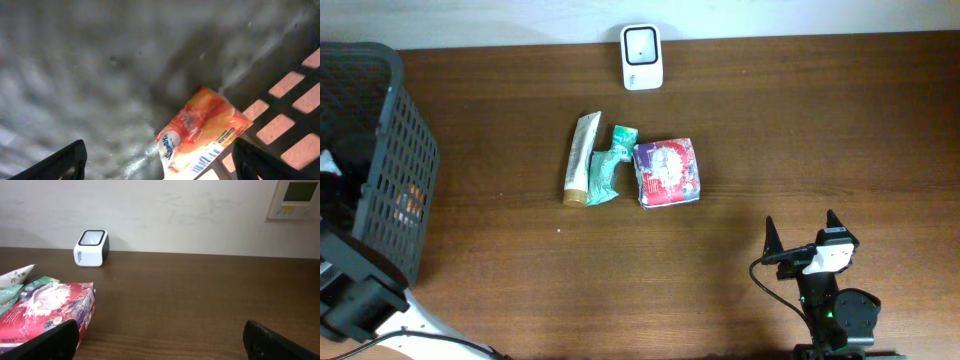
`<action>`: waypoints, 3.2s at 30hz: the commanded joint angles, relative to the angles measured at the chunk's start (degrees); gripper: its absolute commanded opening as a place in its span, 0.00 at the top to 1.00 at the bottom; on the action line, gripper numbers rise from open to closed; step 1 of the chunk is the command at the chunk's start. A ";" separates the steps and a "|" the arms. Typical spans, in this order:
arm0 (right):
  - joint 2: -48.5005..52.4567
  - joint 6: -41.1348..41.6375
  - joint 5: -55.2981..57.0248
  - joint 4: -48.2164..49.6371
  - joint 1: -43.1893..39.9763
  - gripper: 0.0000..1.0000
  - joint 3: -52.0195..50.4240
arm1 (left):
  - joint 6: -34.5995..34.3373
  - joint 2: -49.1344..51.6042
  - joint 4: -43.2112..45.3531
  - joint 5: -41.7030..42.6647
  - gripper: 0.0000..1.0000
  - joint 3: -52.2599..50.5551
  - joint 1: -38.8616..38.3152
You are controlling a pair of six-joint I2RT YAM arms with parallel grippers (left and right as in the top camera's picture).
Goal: Scan the item barcode
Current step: 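Grasp the orange Kleenex tissue pack in the basket with the left gripper, then place the Kleenex pack beside the tube and green pack, then reach the right gripper to the purple-red pack and grasp it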
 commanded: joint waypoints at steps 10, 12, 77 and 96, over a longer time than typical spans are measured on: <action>-0.28 -0.37 0.50 -0.20 0.31 0.01 -0.46 | 11.32 -0.46 7.15 1.86 0.61 -10.91 0.33; -0.28 -0.37 0.50 -0.20 0.31 0.01 -0.46 | 11.10 -0.46 7.76 1.86 0.86 -10.88 0.37; -0.24 -0.37 0.50 -0.20 0.31 0.01 -0.46 | -13.97 -1.42 -6.91 -16.59 0.01 18.69 -56.74; -0.24 -0.37 -18.16 14.78 0.31 0.01 -0.46 | -15.91 -1.42 -3.13 -27.30 0.01 18.67 -53.53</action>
